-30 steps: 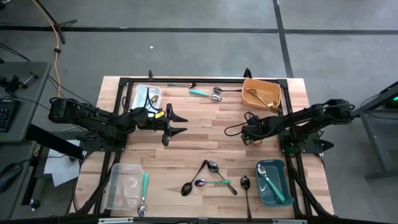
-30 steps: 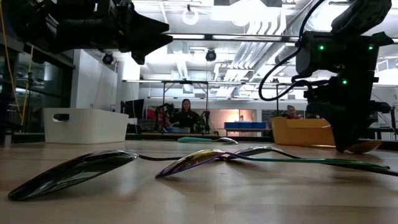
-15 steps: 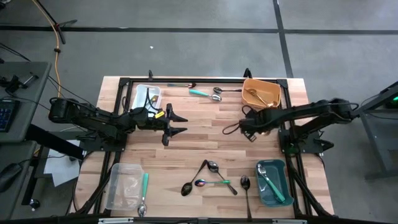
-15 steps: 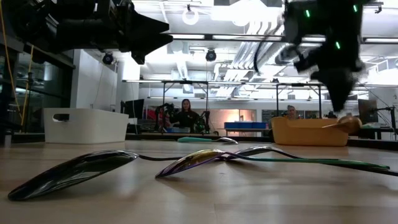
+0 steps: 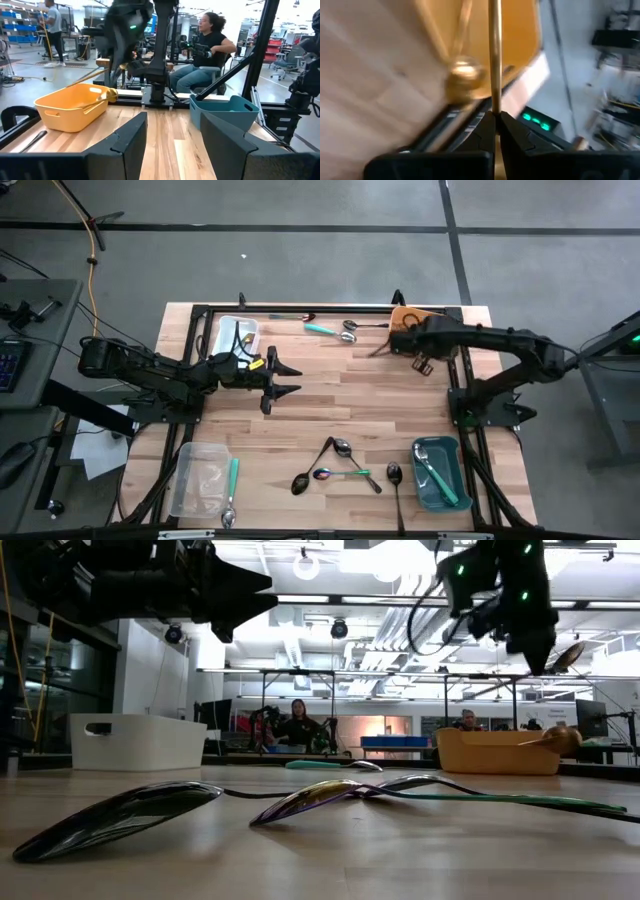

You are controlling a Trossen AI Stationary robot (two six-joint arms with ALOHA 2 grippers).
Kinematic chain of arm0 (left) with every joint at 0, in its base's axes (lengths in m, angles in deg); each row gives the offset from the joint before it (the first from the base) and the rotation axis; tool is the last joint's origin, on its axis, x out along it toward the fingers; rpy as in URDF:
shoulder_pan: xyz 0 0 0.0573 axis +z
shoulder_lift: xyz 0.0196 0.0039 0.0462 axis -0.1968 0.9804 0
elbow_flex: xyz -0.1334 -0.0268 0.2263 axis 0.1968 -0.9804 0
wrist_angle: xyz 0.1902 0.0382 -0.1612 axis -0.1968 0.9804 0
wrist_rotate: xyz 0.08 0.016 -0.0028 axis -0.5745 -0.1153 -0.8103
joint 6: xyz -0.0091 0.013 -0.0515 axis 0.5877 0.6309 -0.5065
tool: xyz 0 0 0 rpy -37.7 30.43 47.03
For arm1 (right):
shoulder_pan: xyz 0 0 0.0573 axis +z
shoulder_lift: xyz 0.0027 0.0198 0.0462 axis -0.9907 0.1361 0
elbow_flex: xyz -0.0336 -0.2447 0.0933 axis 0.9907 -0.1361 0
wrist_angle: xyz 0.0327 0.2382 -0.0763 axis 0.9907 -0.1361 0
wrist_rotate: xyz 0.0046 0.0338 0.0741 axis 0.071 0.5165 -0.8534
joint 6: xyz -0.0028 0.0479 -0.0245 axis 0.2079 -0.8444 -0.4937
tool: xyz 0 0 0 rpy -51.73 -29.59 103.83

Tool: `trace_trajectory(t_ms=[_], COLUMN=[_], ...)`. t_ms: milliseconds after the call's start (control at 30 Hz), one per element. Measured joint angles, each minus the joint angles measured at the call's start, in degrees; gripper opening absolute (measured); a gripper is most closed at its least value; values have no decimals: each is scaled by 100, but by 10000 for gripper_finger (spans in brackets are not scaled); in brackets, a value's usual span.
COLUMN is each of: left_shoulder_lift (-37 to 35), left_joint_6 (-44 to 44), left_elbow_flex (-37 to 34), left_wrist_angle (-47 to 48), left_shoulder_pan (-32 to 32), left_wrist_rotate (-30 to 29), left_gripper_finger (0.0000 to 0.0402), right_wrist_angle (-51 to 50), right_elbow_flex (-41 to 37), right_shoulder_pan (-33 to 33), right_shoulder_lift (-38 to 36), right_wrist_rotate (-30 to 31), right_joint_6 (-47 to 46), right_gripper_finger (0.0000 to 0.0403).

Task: Sort silverware by color (type)
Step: Put the gold spoon into the yellow bin

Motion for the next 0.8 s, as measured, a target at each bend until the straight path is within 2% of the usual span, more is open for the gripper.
trace_trajectory(t_ms=[133,333,500,800], left_shoulder_lift=[0,0,0,0], left_joint_6=[194,197,197,197], left_elbow_flex=[0,0,0,0], left_wrist_angle=[13,37,37,46], left_shoulder_pan=[0,0,0,0], left_wrist_rotate=[-134,-147,-147,-145], left_gripper_finger=[177,177,177,177], right_wrist_angle=[184,1142,1850,1810], right_elbow_flex=[0,0,0,0], right_shoulder_pan=[-731,-1597,-1838,-1919], right_shoulder_lift=[247,695,1088,1731], right_wrist_rotate=[485,349,35,31], right_joint_6=[638,1454,2021,2379], right_gripper_finger=[1,1,1,2])
